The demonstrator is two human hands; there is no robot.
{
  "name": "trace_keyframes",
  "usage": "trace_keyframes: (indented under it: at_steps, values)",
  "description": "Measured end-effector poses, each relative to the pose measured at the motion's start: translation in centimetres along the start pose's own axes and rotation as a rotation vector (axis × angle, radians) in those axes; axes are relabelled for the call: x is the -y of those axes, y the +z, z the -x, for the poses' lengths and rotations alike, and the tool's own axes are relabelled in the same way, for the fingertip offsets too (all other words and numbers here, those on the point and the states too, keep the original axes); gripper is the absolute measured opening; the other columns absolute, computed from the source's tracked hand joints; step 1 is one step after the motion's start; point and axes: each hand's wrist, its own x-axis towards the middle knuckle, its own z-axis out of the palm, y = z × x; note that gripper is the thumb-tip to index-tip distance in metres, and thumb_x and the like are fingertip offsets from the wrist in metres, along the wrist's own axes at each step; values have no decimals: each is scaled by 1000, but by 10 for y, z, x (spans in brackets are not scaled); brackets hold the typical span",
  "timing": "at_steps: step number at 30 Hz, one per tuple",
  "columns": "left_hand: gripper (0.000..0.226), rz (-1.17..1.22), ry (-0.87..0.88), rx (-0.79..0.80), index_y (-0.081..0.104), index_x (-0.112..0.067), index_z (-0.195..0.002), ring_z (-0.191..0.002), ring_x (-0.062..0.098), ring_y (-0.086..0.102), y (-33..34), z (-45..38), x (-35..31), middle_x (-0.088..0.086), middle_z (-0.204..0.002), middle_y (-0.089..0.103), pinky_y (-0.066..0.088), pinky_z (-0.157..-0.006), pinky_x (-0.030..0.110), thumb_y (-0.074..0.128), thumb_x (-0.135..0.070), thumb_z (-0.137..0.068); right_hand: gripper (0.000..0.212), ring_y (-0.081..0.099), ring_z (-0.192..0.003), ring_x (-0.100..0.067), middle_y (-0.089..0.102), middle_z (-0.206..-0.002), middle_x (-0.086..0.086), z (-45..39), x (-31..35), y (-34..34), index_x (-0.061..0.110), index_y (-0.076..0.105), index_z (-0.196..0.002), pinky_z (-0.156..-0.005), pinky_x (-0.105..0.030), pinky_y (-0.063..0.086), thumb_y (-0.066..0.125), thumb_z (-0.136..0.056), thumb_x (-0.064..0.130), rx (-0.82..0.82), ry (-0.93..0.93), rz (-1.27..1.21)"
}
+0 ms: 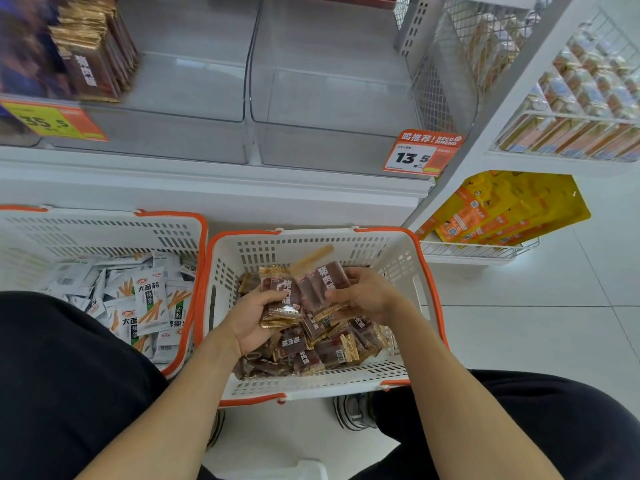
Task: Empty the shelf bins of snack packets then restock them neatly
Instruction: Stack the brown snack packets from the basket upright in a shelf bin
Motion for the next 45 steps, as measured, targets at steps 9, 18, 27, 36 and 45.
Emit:
trace_keyframes:
  at_steps: [9, 18, 27, 36, 45]
  values:
    - [50, -262, -78, 30, 60, -13, -130, -99, 33, 69, -5, 0, -6, 21, -121, 69, 52, -90, 46, 71, -21, -82, 34, 69, -103, -28, 71, -119, -17, 5, 4, -11, 6, 61, -128, -80, -36, 60, 67, -94, 4, 171, 4, 26]
    - [57, -148, 120, -48, 53, -9, -134, -114, 40, 64, 3, -5, 13, 22, -125, 67, 55, -87, 45, 67, 3, -81, 13, 70, -106, -32, 76, -101, -10, -6, -11, 17, 6, 70, -102, -87, -48, 60, 74, -90, 11, 9, 81, -132]
    - [38, -178, 73, -1, 59, -2, -123, -93, 32, 69, 12, 5, 2, 22, -111, 70, 55, -79, 42, 44, 15, -92, 23, 71, -94, -27, 75, -103, -12, -9, -13, 15, 1, 70, -112, -85, -43, 60, 73, -89, 4, 16, 61, -186]
    - [47, -770, 5, -67, 53, -10, -129, -95, 30, 73, -4, 3, -10, 16, -113, 69, 59, -89, 46, 68, 7, -87, 12, 70, -82, -26, 74, -90, -13, -3, 0, -19, 3, 69, -99, -68, -36, 54, 65, -91, -4, -27, -58, -278]
    - [33, -692, -23, -90, 66, -1, -117, -71, 15, 69, -4, 8, -12, 22, -108, 72, 45, -56, 23, 69, -23, -93, 46, 64, -116, -40, 68, -121, -24, -3, -5, -10, -6, 64, -122, -107, -51, 47, 73, -77, 1, 237, -68, -60]
